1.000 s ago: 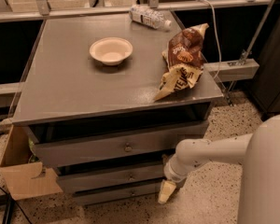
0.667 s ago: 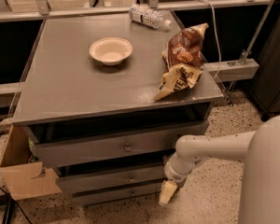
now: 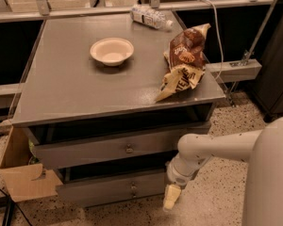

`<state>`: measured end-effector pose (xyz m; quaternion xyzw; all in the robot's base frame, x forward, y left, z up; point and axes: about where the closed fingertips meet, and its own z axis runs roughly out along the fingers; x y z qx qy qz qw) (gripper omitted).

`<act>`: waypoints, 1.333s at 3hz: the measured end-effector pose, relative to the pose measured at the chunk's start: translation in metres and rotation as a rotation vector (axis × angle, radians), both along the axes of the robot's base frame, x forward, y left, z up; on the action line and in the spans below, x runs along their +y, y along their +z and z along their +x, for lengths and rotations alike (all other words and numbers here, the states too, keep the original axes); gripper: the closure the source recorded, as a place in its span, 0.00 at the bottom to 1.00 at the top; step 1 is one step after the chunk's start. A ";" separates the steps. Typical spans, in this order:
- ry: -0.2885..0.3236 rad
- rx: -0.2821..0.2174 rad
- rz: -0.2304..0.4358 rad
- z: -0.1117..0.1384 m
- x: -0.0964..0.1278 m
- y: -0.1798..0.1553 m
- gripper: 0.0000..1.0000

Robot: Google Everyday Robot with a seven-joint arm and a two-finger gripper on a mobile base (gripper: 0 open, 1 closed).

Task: Open middle drawer

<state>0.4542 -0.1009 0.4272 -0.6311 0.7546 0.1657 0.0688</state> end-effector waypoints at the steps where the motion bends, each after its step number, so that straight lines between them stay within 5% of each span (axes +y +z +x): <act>1: 0.006 0.033 -0.002 -0.011 -0.003 0.003 0.00; 4: 0.011 0.122 -0.001 -0.069 -0.014 0.012 0.00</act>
Offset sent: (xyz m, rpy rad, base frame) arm -0.0444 -0.0103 0.0119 0.0002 0.0948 0.0072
